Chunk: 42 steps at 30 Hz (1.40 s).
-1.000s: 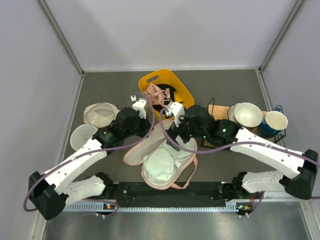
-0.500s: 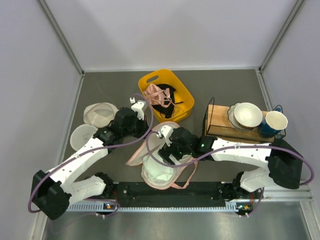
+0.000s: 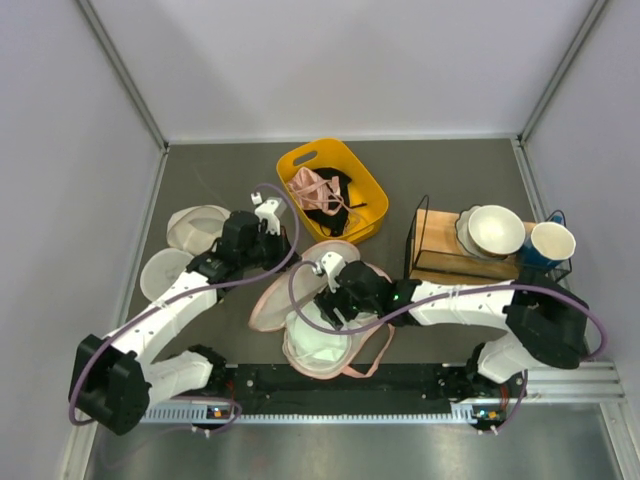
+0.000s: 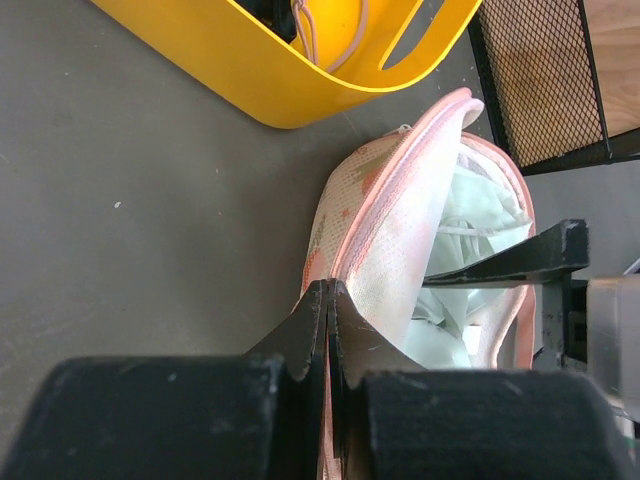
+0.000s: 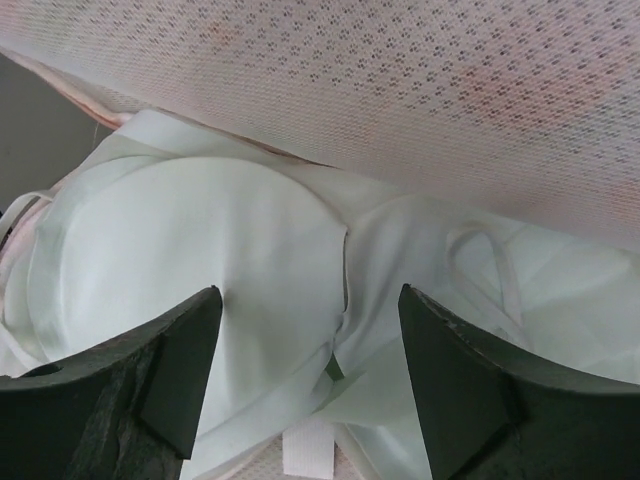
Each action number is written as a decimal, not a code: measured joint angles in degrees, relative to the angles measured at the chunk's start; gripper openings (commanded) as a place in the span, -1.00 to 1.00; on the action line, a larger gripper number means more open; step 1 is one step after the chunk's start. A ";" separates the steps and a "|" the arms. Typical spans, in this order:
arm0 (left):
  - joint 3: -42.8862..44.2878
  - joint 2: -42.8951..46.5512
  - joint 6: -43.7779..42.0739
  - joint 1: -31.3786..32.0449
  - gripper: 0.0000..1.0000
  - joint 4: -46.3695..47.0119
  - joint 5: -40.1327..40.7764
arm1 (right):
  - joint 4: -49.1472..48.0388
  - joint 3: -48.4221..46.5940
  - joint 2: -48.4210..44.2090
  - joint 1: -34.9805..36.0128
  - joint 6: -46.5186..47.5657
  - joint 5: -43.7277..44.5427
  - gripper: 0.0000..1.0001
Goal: Unzip the laundry bag and remove the bra
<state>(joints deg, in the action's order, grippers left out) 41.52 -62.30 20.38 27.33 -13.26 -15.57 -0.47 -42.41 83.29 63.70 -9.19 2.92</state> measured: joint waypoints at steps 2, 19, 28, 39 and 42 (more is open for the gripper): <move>-0.13 -0.94 0.63 -0.72 -1.00 1.05 -1.33 | -1.18 0.52 0.98 0.00 -0.11 0.35 0.02; -0.94 -2.12 3.32 -3.04 -1.00 5.18 -6.10 | 9.88 -3.69 -14.73 0.31 3.06 6.67 -1.00; -1.36 -2.49 3.54 -3.21 -1.00 5.60 -6.56 | 12.00 -23.19 -21.35 -0.87 13.53 13.99 -1.00; -1.49 -2.49 3.85 -3.26 -1.00 5.55 -7.78 | 4.24 -37.31 -6.54 -14.99 18.36 10.97 -1.00; -1.84 -2.34 4.20 -3.26 -1.00 5.57 -7.78 | 2.14 -38.73 -0.83 -18.53 16.94 8.87 -1.00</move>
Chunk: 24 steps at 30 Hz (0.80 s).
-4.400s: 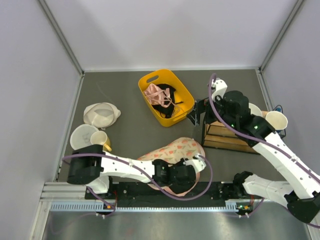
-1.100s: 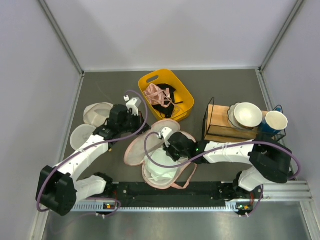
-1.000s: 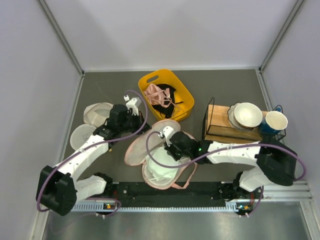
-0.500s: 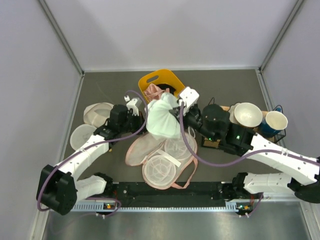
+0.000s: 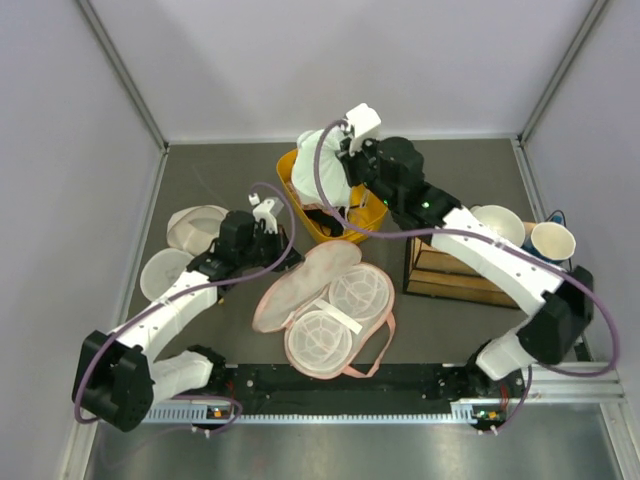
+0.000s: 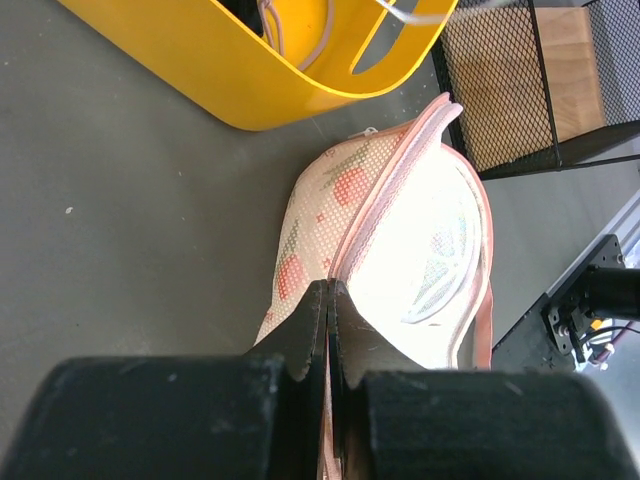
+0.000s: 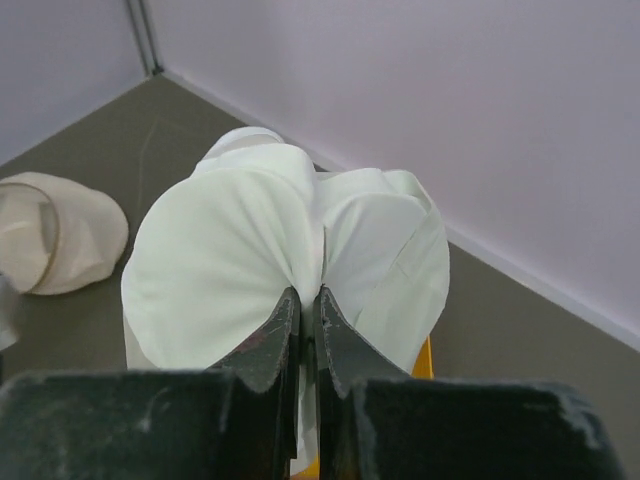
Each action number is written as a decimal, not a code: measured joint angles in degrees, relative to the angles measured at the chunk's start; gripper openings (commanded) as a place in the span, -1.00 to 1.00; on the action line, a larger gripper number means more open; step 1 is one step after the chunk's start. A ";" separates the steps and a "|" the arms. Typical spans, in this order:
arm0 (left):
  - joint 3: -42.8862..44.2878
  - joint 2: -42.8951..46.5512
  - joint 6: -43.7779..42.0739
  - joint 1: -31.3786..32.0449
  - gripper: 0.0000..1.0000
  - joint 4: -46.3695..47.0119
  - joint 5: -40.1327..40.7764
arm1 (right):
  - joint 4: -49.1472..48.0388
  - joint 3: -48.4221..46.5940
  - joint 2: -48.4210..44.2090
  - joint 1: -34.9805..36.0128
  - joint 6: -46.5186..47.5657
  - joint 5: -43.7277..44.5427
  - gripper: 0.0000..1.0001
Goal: Unzip the laundry bag and remove the bra
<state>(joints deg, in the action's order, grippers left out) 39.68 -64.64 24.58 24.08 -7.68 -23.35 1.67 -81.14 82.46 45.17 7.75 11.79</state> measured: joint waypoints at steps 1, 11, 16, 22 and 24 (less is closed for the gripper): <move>-0.20 0.17 0.24 0.00 -1.00 0.00 -0.02 | -0.57 -0.68 2.64 -1.38 -0.96 -0.96 -1.00; -1.44 1.88 1.49 0.00 -1.00 0.00 -0.81 | 1.49 -9.16 23.12 -6.10 -8.13 -4.09 0.82; -1.90 3.34 1.70 0.00 -1.00 -0.04 -0.85 | 3.67 -9.20 21.24 -6.34 -9.05 -3.54 0.98; -1.90 4.15 1.70 0.00 -1.00 0.00 -1.62 | 8.79 -9.75 12.02 -6.34 -9.07 -1.66 0.98; -1.90 4.17 1.79 0.20 -1.00 -0.02 -2.45 | 10.36 -9.33 7.80 -6.34 -9.09 -1.09 0.98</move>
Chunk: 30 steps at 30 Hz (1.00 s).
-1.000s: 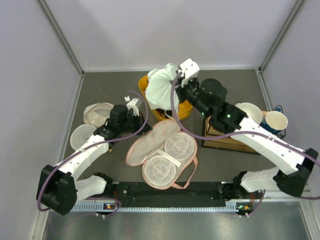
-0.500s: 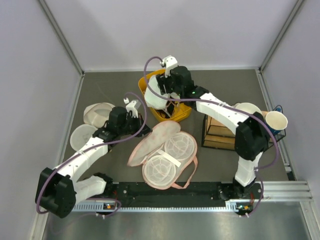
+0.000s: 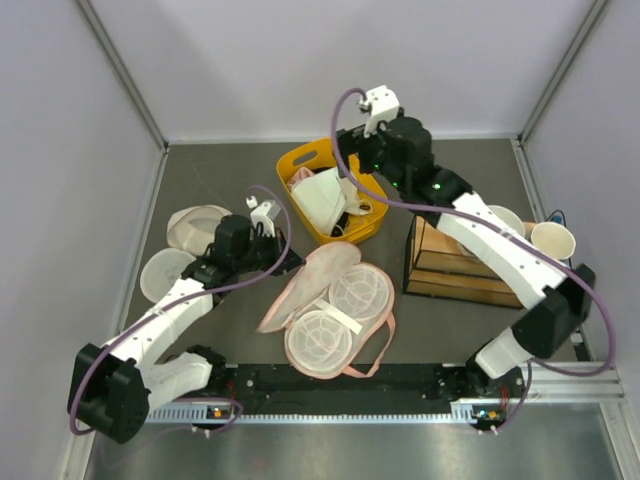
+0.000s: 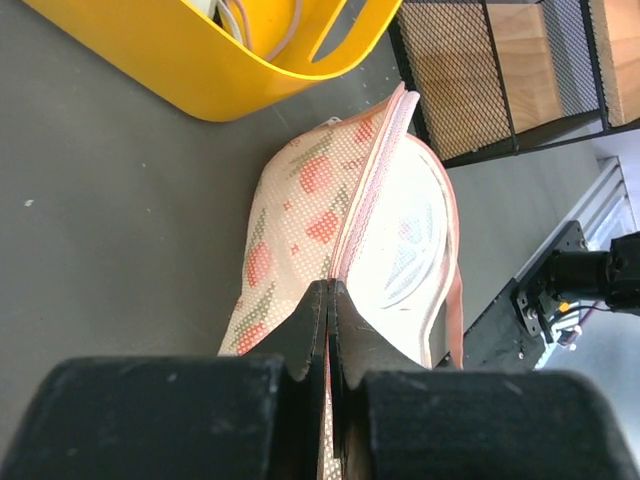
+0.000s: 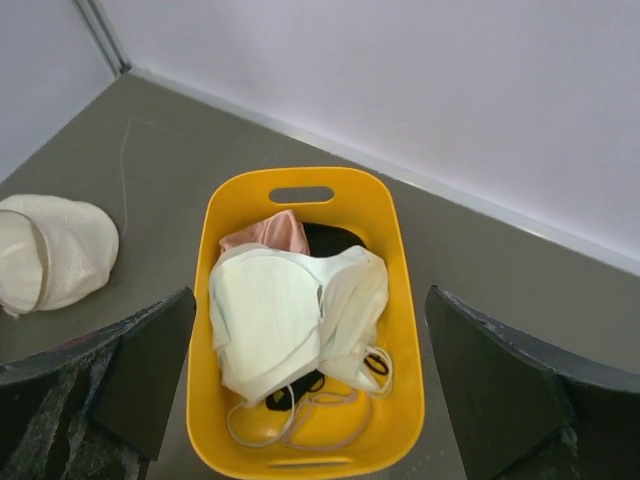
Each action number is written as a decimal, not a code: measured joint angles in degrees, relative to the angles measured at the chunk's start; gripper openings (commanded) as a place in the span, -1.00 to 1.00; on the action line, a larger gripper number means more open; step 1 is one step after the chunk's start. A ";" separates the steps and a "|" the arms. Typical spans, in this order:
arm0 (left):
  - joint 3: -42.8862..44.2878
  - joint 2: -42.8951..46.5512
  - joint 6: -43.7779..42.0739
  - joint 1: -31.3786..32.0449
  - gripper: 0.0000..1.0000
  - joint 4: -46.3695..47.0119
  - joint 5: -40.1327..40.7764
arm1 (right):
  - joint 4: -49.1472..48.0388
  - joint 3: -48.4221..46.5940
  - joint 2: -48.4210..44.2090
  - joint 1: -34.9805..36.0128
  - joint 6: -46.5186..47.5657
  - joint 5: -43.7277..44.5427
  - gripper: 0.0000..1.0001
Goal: Unzip the laundry bag and remove the bra
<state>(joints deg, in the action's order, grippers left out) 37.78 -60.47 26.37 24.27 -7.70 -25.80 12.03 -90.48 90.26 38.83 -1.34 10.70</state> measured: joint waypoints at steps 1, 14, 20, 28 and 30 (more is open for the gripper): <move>0.00 0.00 0.22 0.22 -1.00 0.02 -0.39 | 0.09 0.72 -2.16 -0.02 -0.09 0.31 0.98; 0.70 -4.96 4.92 17.31 0.24 7.32 -3.39 | 5.90 13.25 -17.53 -0.02 -2.36 3.63 0.98; 8.98 -8.52 1.01 17.40 0.74 -1.90 -2.93 | 14.19 13.35 -18.36 -0.02 -2.78 1.38 0.98; 16.37 6.51 -6.56 15.17 0.98 -8.81 12.63 | 22.29 11.96 -22.01 -0.02 -1.51 -2.43 0.98; 17.29 10.16 -7.69 13.29 0.98 -10.32 16.72 | 22.49 11.80 -23.15 -0.02 -1.22 -2.21 0.98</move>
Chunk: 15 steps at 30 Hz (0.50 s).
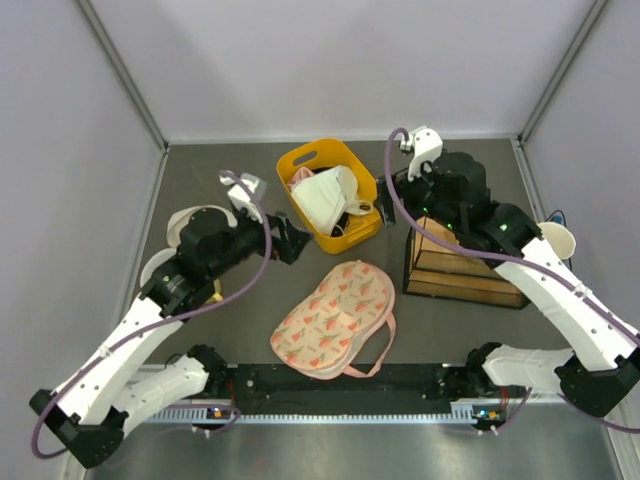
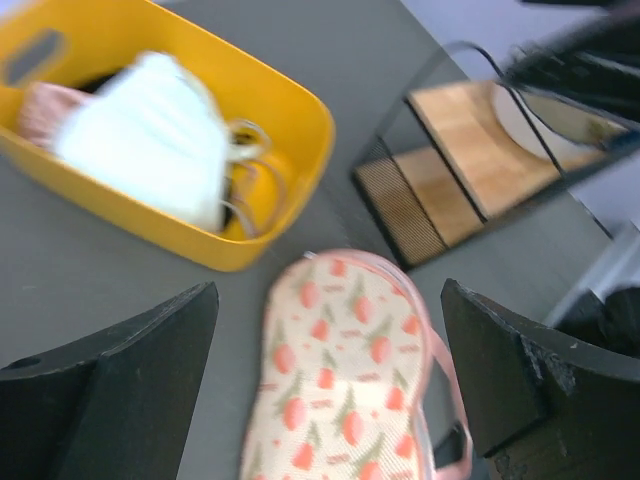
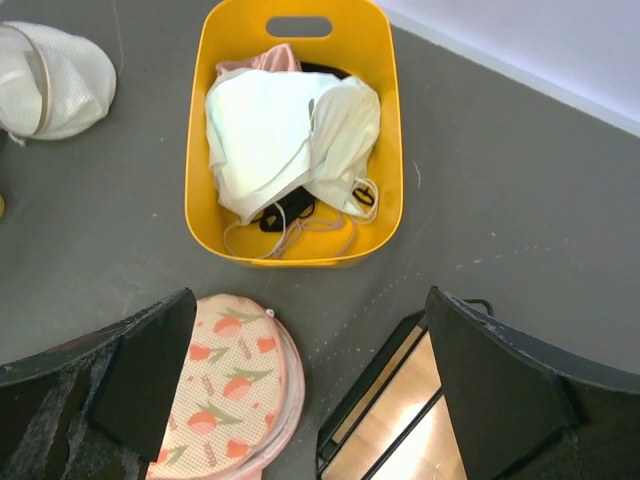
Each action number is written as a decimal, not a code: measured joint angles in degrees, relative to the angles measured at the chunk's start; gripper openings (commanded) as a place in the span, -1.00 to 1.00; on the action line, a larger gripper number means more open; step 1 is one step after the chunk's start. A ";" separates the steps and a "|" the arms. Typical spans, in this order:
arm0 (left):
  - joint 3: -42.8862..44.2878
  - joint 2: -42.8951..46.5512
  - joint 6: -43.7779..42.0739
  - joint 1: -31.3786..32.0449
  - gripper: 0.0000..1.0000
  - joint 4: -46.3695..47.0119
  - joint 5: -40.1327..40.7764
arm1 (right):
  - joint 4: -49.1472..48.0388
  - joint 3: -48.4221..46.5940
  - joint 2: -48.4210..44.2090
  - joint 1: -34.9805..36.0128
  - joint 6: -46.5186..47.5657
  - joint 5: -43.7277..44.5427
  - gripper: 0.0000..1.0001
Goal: Unzip the laundry bag and remove the bra
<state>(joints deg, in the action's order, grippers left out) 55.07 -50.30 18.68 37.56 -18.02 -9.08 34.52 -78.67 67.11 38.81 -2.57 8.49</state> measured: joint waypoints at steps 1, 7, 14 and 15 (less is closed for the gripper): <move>0.81 0.94 -0.48 -1.33 0.98 -1.05 2.08 | 0.48 -0.50 -0.26 0.00 0.02 0.24 0.98; 11.04 -1.75 -0.94 -9.31 0.98 -10.82 11.30 | 3.15 -6.64 1.97 0.00 0.00 1.53 0.98; 15.61 -8.04 -0.17 -17.14 0.98 -17.64 12.57 | 7.15 -19.50 14.32 -0.39 -0.68 -0.72 0.98; 16.11 -9.07 0.11 -18.32 0.98 -18.56 12.22 | 7.98 -21.27 16.22 -0.55 -0.96 -1.29 0.98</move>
<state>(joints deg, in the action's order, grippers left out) 71.18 -59.37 18.79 19.25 -36.58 3.14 42.50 -99.94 83.33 38.26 -3.53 7.20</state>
